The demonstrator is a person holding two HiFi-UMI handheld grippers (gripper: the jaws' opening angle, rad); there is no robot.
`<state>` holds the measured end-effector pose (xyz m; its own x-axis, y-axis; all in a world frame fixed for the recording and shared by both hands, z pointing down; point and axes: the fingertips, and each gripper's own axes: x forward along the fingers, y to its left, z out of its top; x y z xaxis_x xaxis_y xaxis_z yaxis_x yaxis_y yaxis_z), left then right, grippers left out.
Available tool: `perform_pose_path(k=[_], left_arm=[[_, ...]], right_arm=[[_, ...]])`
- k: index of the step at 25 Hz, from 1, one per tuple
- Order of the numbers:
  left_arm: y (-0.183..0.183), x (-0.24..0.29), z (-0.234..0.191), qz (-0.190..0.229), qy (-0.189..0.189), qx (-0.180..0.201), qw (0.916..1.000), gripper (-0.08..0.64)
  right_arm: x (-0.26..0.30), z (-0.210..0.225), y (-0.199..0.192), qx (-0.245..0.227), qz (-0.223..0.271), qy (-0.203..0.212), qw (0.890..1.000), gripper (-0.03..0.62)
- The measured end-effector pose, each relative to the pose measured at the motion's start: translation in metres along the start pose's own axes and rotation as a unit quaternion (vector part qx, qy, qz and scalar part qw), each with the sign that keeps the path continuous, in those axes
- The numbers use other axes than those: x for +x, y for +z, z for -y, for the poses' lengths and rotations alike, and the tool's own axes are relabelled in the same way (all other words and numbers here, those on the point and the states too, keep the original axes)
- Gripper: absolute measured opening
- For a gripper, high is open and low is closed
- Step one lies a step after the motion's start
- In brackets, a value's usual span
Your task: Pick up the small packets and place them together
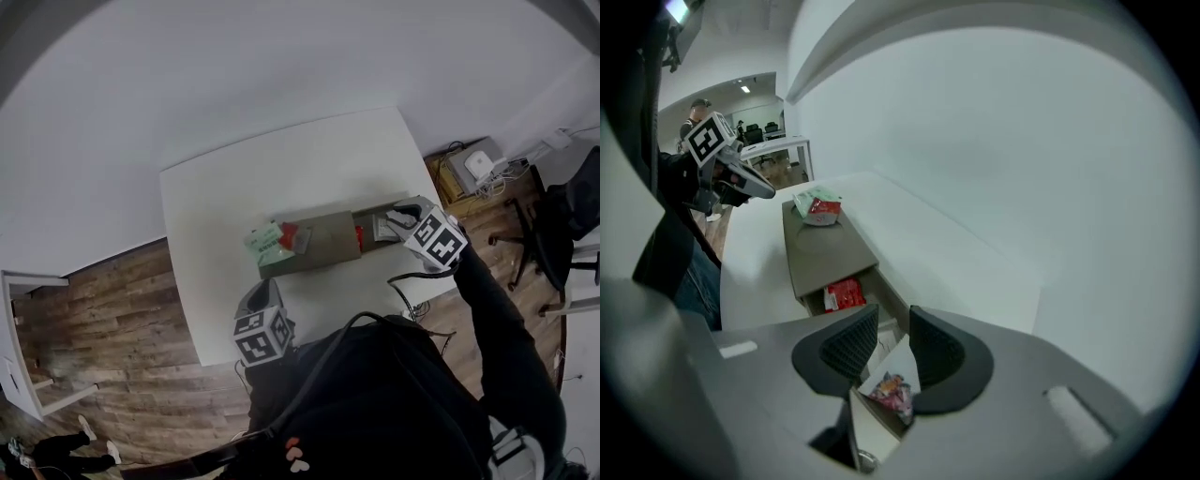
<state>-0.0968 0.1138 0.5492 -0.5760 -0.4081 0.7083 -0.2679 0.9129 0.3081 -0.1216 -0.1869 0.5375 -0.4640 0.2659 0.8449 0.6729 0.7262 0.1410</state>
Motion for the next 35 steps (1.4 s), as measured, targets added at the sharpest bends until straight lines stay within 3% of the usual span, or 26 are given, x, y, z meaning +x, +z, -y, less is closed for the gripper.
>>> perform_pose_path(k=[9, 19, 24, 35], left_arm=[[0.006, 0.009, 0.017, -0.003, -0.012, 0.014, 0.9998, 0.000], [0.009, 0.017, 0.019, -0.006, -0.012, 0.012, 0.9998, 0.000], [0.009, 0.019, 0.017, -0.007, -0.010, 0.008, 0.9999, 0.000], [0.011, 0.021, 0.017, -0.008, -0.012, 0.010, 0.9998, 0.000]], right_arm=[[0.020, 0.006, -0.051, 0.054, -0.076, 0.022, 0.995, 0.101], [0.047, -0.007, -0.062, 0.043, -0.130, 0.034, 0.990, 0.124], [0.051, -0.008, -0.070, 0.034, -0.162, 0.022, 0.986, 0.124], [0.051, 0.003, -0.073, 0.043, -0.185, -0.021, 0.981, 0.108]])
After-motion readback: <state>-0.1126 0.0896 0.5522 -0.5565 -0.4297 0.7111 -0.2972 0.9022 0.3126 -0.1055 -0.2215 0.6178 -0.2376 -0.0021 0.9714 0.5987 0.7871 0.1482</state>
